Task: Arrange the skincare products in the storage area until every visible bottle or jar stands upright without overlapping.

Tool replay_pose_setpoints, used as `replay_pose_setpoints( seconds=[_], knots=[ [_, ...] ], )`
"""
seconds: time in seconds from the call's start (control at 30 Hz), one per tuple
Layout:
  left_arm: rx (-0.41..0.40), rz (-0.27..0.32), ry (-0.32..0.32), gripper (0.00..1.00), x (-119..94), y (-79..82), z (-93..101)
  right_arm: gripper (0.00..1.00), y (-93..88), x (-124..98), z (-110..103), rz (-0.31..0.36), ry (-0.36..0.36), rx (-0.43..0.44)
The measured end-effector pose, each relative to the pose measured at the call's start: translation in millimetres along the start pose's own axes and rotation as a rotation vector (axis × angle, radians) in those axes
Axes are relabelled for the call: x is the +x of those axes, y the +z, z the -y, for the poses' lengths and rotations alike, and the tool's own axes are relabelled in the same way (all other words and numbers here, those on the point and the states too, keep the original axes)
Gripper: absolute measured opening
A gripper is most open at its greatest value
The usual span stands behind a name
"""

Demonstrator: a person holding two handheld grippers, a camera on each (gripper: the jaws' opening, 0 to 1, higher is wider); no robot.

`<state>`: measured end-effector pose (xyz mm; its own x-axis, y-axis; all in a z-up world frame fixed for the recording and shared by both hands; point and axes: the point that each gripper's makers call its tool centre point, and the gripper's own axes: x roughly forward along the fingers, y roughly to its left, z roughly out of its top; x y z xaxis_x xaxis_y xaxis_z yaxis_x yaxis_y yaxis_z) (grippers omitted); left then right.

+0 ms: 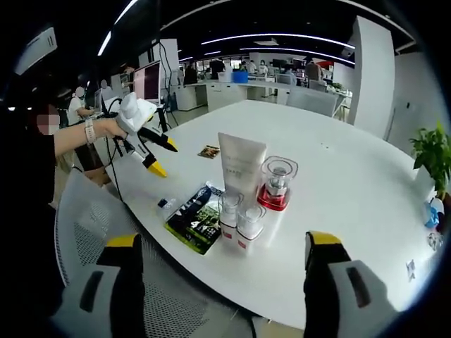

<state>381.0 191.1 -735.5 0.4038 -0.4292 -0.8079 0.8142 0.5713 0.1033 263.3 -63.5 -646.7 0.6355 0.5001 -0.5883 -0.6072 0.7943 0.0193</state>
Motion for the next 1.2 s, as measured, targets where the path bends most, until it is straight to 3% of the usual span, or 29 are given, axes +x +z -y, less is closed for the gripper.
replay_pose_setpoints(
  seconds=[0.37,0.7,1.2],
  knots=[
    [0.02,-0.026,0.005,0.55,10.7,-2.4,-35.6,0.98,2.6,-0.1,6.5,-0.023,-0.038,0.025],
    [0.035,-0.057,0.076,0.48,20.1,-0.6,-77.3,0.98,12.3,-1.3,20.8,-0.011,-0.088,0.048],
    [-0.005,-0.078,0.168,0.42,42.4,0.1,-126.3,0.97,4.5,6.5,28.4,-0.062,-0.1,0.071]
  ],
)
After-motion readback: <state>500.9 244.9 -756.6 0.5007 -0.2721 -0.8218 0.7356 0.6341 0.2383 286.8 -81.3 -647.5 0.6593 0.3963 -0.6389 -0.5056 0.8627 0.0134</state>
